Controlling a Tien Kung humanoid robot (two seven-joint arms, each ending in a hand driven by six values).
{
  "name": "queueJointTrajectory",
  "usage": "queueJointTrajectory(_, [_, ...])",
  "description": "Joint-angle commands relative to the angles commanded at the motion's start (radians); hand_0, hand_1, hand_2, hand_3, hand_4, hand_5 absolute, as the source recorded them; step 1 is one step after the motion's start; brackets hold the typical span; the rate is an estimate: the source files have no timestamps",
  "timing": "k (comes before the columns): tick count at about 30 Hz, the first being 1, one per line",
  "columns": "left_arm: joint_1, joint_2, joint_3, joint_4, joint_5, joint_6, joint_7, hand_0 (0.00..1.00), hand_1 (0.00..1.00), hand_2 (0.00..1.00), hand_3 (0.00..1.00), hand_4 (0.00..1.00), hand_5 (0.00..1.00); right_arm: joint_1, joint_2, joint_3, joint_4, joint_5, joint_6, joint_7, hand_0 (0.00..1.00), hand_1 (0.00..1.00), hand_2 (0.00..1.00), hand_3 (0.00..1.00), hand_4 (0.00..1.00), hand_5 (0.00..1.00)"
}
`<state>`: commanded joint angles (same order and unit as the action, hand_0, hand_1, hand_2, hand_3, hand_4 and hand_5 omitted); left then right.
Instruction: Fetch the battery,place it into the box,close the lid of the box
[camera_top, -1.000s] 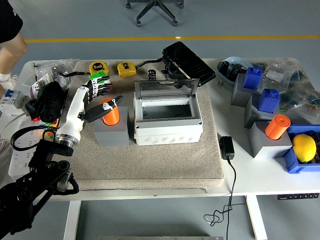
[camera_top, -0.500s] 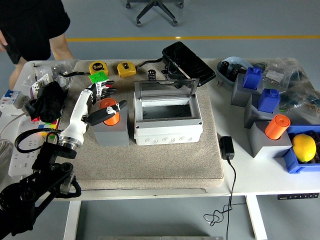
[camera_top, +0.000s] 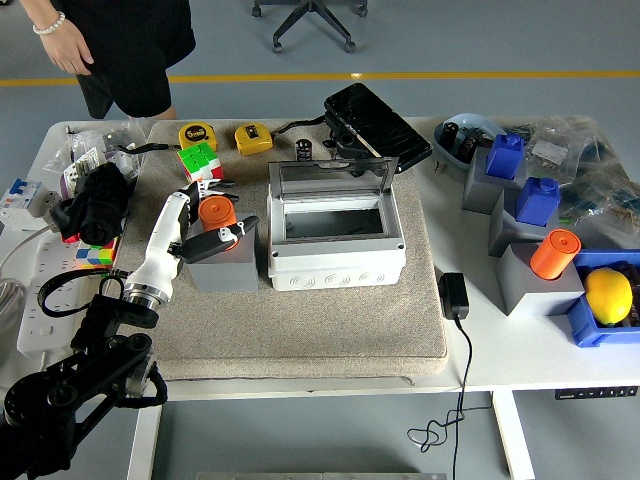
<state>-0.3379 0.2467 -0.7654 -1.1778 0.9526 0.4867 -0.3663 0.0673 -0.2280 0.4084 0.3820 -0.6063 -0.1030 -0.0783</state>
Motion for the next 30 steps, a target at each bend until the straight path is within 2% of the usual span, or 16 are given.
queueJointTrajectory(4, [0.0, -0.004, 0.005, 0.0, -0.031, 0.002, -0.005, 0.512, 0.541, 0.523, 0.588, 0.998, 0.213, -0.002, 0.003, 0.002, 0.0, 0.0, 0.001, 0.0, 0.596, 0.61, 0.593, 0.578, 0.936, 0.452])
queueJointTrajectory(5, [0.0, -0.005, 0.006, 0.0, -0.032, 0.002, -0.005, 0.459, 0.507, 0.502, 0.551, 0.998, 0.165, -0.002, 0.003, 0.002, 0.0, 0.0, 0.001, 0.0, 0.596, 0.609, 0.593, 0.578, 0.936, 0.452])
queueJointTrajectory(10, [-0.003, -0.008, 0.011, 0.006, -0.053, 0.0, -0.005, 0.459, 0.507, 0.502, 0.551, 0.998, 0.165, -0.004, 0.006, 0.005, 0.002, 0.0, 0.0, 0.0, 0.596, 0.609, 0.593, 0.578, 0.936, 0.452])
queueJointTrajectory(11, [-0.004, -0.01, 0.012, 0.007, -0.057, 0.0, -0.004, 0.422, 0.463, 0.474, 0.531, 0.998, 0.034, -0.004, 0.006, 0.006, 0.002, 0.0, 0.0, 0.0, 0.596, 0.61, 0.593, 0.578, 0.936, 0.452])
queueJointTrajectory(16, [-0.009, -0.016, 0.014, 0.012, -0.063, 0.005, -0.002, 0.422, 0.463, 0.474, 0.531, 0.998, 0.034, -0.003, 0.007, 0.009, 0.002, -0.001, 0.0, 0.001, 0.596, 0.61, 0.593, 0.578, 0.936, 0.452])
queueJointTrajectory(17, [-0.01, -0.017, 0.014, 0.012, -0.063, 0.008, -0.001, 0.41, 0.428, 0.424, 0.491, 0.965, 0.002, -0.003, 0.007, 0.01, 0.002, -0.001, 0.0, 0.0, 0.596, 0.61, 0.593, 0.577, 0.936, 0.451])
queueJointTrajectory(22, [-0.019, -0.024, 0.02, 0.018, -0.067, 0.015, 0.001, 0.41, 0.428, 0.424, 0.491, 0.965, 0.002, -0.003, 0.008, 0.012, 0.002, -0.001, 0.002, -0.001, 0.596, 0.61, 0.593, 0.577, 0.936, 0.451])
queueJointTrajectory(23, [-0.021, -0.026, 0.021, 0.02, -0.071, 0.015, 0.0, 0.345, 0.373, 0.324, 0.381, 0.833, 0.002, -0.003, 0.008, 0.011, 0.002, 0.0, 0.001, -0.001, 0.596, 0.609, 0.593, 0.578, 0.936, 0.452])
queueJointTrajectory(28, [-0.03, -0.035, 0.023, 0.027, -0.088, 0.007, -0.001, 0.345, 0.373, 0.324, 0.381, 0.833, 0.002, -0.003, 0.009, 0.01, 0.002, 0.0, 0.0, 0.0, 0.596, 0.609, 0.593, 0.578, 0.936, 0.452])
queueJointTrajectory(29, [-0.032, -0.037, 0.024, 0.028, -0.091, 0.006, 0.0, 0.28, 0.308, 0.261, 0.265, 0.672, 0.002, -0.003, 0.009, 0.01, 0.002, 0.0, 0.001, 0.0, 0.597, 0.61, 0.593, 0.578, 0.937, 0.451])
queueJointTrajectory(30, [-0.035, -0.04, 0.023, 0.03, -0.095, 0.004, 0.0, 0.28, 0.308, 0.261, 0.265, 0.672, 0.002, -0.003, 0.009, 0.009, 0.002, 0.0, 0.0, 0.0, 0.597, 0.61, 0.593, 0.578, 0.937, 0.451])
